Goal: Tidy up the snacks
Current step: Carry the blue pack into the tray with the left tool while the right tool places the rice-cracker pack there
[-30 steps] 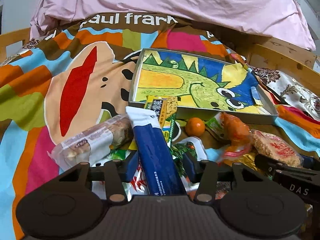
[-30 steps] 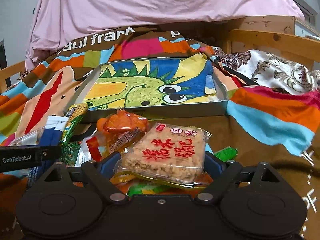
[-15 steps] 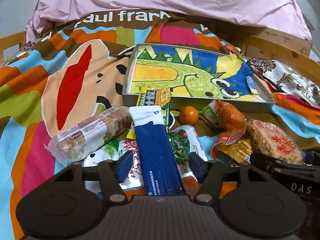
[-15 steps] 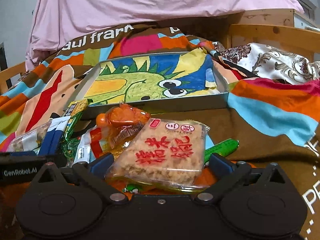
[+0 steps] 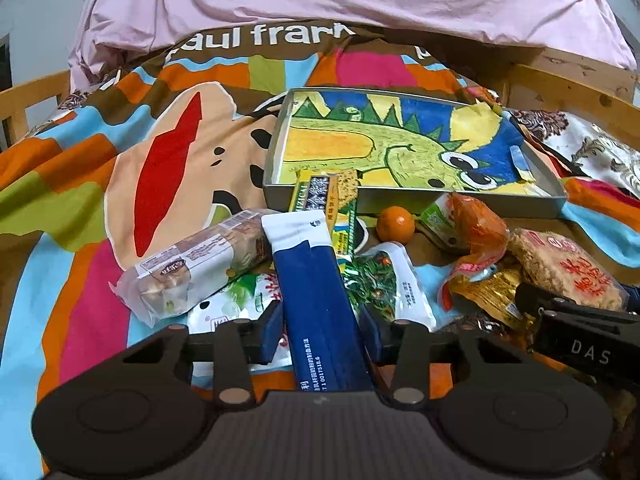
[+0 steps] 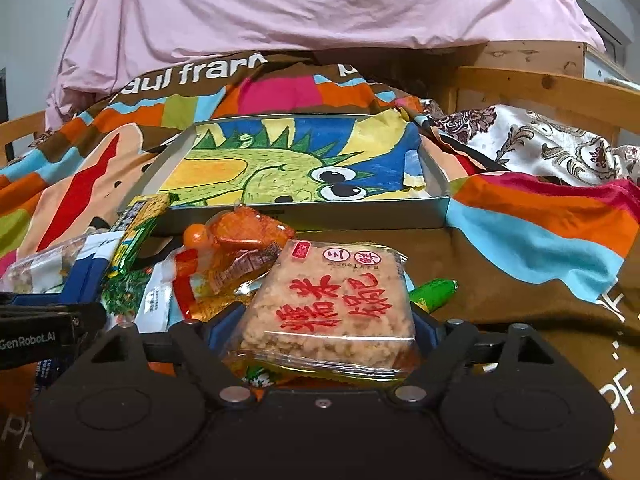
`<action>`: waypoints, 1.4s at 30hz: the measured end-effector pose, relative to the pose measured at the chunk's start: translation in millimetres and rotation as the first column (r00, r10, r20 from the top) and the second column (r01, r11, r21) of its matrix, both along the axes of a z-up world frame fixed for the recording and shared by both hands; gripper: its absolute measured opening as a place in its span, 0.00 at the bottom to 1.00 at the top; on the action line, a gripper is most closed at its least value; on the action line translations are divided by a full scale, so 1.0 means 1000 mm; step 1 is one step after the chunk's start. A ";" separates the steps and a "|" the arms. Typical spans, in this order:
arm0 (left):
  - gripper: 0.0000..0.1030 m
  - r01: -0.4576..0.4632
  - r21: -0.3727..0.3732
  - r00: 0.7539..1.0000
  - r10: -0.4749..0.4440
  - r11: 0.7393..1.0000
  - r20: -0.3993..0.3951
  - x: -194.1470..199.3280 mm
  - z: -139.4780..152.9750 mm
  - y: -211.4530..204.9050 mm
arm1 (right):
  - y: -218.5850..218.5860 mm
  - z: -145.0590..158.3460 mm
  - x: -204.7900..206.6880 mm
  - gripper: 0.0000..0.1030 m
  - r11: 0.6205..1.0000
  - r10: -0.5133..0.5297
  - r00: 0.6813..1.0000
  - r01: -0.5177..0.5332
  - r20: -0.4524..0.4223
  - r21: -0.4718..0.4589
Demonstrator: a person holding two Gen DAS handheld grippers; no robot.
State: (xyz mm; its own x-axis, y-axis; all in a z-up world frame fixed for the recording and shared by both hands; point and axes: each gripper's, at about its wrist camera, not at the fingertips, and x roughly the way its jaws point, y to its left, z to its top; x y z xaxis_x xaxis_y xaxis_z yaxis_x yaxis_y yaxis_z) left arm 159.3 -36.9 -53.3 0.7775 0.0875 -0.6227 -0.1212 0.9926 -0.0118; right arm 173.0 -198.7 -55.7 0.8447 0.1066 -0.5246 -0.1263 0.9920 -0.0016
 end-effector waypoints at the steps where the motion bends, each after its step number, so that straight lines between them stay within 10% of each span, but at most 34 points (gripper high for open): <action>1: 0.43 0.006 0.000 1.000 -0.006 1.000 -0.003 -0.001 0.000 -0.001 | -0.001 0.001 -0.003 0.79 1.000 0.007 1.000 -0.007 0.003 0.004; 22: 0.40 0.094 -0.065 0.991 -0.087 0.993 0.100 -0.031 0.026 -0.025 | 0.001 0.026 -0.047 0.75 0.977 0.159 0.968 -0.126 0.192 -0.175; 42: 0.40 0.119 -0.097 0.978 -0.100 0.988 0.181 0.154 0.065 -0.006 | 0.013 0.046 0.160 0.76 0.985 0.159 0.973 -0.144 0.168 -0.097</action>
State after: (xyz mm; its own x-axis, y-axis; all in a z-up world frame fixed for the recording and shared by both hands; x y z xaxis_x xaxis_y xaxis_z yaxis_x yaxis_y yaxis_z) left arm 313.8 -42.7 11.6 0.8764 -0.0632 -0.4774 0.0011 0.9916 -0.1292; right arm 332.5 -185.6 -9.7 0.9012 0.2023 -0.3832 -0.2654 0.9567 -0.1192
